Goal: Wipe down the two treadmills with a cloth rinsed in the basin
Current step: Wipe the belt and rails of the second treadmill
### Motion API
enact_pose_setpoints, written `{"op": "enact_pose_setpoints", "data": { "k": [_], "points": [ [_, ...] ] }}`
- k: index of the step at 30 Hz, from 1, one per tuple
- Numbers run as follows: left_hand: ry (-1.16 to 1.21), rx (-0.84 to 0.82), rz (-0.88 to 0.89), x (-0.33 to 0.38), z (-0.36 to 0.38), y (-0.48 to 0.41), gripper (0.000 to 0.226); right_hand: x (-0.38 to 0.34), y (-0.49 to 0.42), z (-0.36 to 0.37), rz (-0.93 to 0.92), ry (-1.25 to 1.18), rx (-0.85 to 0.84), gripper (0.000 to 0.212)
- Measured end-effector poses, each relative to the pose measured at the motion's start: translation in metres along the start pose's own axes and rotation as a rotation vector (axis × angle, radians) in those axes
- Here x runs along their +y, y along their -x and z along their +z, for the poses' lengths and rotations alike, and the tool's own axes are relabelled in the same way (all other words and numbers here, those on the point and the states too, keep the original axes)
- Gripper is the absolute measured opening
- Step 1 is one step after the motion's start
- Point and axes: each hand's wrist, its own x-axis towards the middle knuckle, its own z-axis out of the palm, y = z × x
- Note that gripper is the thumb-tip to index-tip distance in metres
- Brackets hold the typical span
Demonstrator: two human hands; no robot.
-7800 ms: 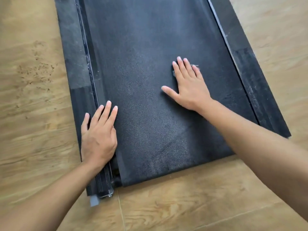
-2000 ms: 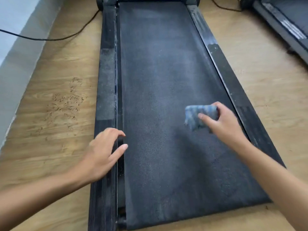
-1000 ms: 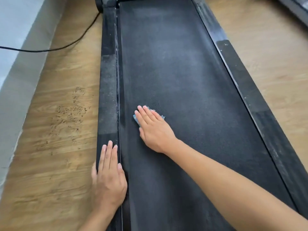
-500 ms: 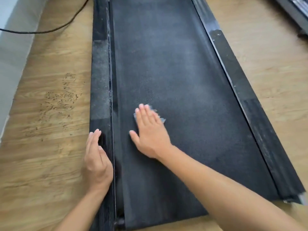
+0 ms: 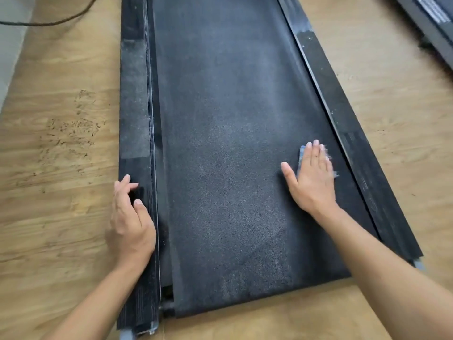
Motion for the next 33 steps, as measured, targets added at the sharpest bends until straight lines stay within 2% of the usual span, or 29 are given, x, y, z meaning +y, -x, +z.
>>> {"op": "enact_pose_setpoints", "data": {
  "k": [1,5,7,8,10,14,16,17,19,20,21,23,26,28,30,33],
  "points": [
    [-0.001,0.009,-0.022,0.001,-0.001,0.000,0.040,-0.040,0.011,0.010,-0.089,-0.015,0.008,0.101],
    [-0.018,0.013,0.026,-0.005,-0.004,-0.002,0.050,-0.194,0.077,0.052,-0.684,-0.042,-0.045,0.080],
    [-0.016,0.013,0.066,-0.009,-0.007,-0.001,0.047,-0.210,0.106,0.059,-0.813,0.027,-0.114,0.072],
    [-0.022,0.025,0.093,-0.010,-0.008,-0.001,0.043,-0.199,0.105,0.060,-0.822,0.035,-0.097,0.069],
    [-0.058,0.023,0.149,-0.008,-0.009,-0.003,0.032,-0.153,0.086,0.050,-0.715,0.019,-0.010,0.067],
    [-0.114,-0.011,0.135,-0.005,-0.006,-0.001,0.029,0.005,0.033,0.020,-0.191,0.062,-0.010,0.077],
    [-0.123,-0.013,0.118,-0.003,-0.004,-0.001,0.029,0.064,0.027,0.006,-0.024,0.080,0.001,0.089],
    [-0.124,-0.013,0.116,-0.002,-0.003,-0.001,0.029,0.075,0.028,0.002,0.053,0.062,-0.009,0.094],
    [-0.117,-0.011,0.104,0.000,-0.002,-0.002,0.029,0.050,0.032,0.004,0.193,-0.004,0.015,0.102],
    [-0.115,-0.007,0.093,0.000,-0.002,-0.002,0.028,0.020,0.035,0.008,0.203,-0.020,0.026,0.103],
    [-0.113,0.000,0.081,0.000,-0.003,-0.001,0.029,-0.014,0.042,0.014,0.134,-0.025,0.028,0.101],
    [-0.095,0.009,0.078,-0.002,-0.004,-0.001,0.033,-0.090,0.068,0.032,-0.179,-0.047,0.007,0.092],
    [-0.070,0.019,0.119,-0.006,-0.004,-0.001,0.045,-0.177,0.142,0.061,-0.652,-0.042,-0.119,0.080],
    [-0.069,0.011,0.120,-0.009,-0.005,0.000,0.046,-0.177,0.163,0.064,-0.782,-0.015,-0.149,0.078],
    [-0.053,-0.009,0.118,-0.009,-0.005,-0.001,0.040,-0.136,0.145,0.055,-0.681,-0.018,-0.081,0.079],
    [-0.048,-0.043,0.107,-0.011,-0.004,-0.006,0.032,-0.024,0.094,0.030,-0.259,0.023,-0.041,0.089]
  ]
}}
